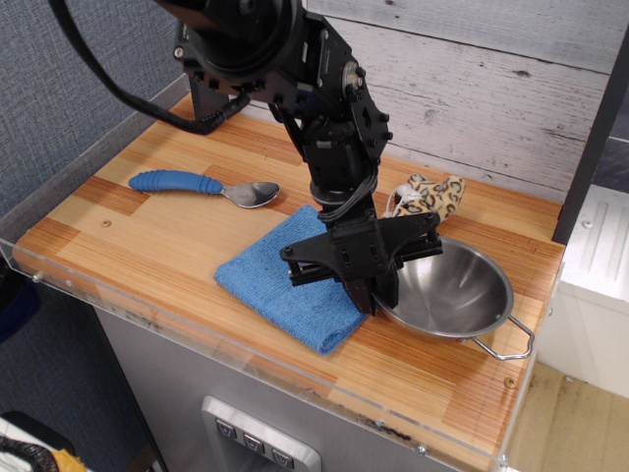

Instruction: Place the silver bowl in the table's lower left corner.

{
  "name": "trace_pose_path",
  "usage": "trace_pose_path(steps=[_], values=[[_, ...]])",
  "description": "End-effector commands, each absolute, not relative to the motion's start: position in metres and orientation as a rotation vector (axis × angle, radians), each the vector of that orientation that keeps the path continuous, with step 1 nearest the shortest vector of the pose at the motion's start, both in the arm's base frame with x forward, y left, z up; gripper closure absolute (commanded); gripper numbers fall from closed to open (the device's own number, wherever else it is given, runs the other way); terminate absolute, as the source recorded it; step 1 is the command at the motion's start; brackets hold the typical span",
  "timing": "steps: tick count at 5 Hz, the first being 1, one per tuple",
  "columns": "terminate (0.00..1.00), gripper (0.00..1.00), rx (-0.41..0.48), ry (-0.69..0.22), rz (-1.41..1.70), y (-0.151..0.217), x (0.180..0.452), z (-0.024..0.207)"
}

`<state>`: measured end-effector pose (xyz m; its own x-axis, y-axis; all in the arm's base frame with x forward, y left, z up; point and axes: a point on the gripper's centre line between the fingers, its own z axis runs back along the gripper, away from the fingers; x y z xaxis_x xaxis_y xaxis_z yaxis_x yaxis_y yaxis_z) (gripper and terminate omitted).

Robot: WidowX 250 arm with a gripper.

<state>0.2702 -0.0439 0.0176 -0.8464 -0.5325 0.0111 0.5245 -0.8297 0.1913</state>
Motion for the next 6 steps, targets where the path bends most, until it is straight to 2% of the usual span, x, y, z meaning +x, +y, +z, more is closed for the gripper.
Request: trace_pose_path(steps=[1, 3, 4, 5, 6], values=[[0.00, 1.00, 0.115, -0.240, -2.545, -0.037, 0.272, 0.040], [0.00, 1.00, 0.205, -0.223, -2.470, 0.001, 0.280, 0.081], [0.00, 1.00, 0.250, -0.215, -2.393, 0.038, 0.273, 0.096], [0.00, 1.00, 0.253, -0.173, -2.283, 0.078, 0.256, 0.096], [0.00, 1.00, 0.253, -0.141, -2.231, 0.102, 0.245, 0.092]])
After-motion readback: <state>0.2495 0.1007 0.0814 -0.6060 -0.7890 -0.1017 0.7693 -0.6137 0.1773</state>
